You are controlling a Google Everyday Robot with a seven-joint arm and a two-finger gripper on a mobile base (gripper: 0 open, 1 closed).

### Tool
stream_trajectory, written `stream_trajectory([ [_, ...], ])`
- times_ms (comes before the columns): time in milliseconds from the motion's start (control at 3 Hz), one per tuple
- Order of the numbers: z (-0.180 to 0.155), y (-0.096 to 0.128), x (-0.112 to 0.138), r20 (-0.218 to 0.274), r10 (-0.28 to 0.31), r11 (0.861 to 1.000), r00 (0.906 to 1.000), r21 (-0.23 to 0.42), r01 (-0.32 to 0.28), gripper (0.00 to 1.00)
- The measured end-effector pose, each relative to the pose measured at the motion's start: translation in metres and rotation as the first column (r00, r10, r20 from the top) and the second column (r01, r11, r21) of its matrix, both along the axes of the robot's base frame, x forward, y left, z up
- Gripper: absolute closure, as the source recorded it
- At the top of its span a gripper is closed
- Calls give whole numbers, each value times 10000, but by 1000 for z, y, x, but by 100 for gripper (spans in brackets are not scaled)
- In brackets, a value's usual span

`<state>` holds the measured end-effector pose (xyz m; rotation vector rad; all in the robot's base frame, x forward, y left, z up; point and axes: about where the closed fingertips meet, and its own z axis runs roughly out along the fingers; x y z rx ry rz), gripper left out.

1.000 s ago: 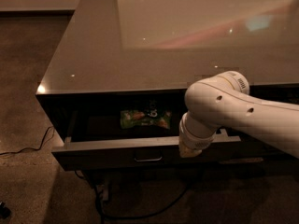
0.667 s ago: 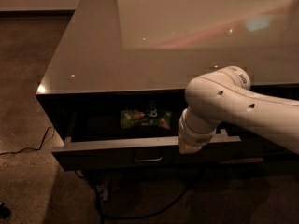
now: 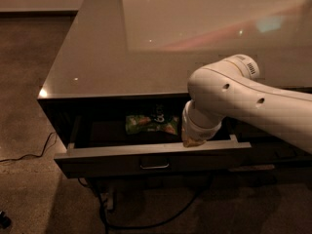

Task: Open top drawer

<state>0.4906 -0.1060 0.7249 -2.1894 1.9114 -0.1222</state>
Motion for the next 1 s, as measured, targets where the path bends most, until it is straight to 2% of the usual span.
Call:
stream_trajectory([
  [667, -23, 21, 7, 412, -86, 9996, 9991, 281, 75, 100],
  [1000, -36, 36, 15, 936, -161, 9994, 9955, 309, 132, 100],
])
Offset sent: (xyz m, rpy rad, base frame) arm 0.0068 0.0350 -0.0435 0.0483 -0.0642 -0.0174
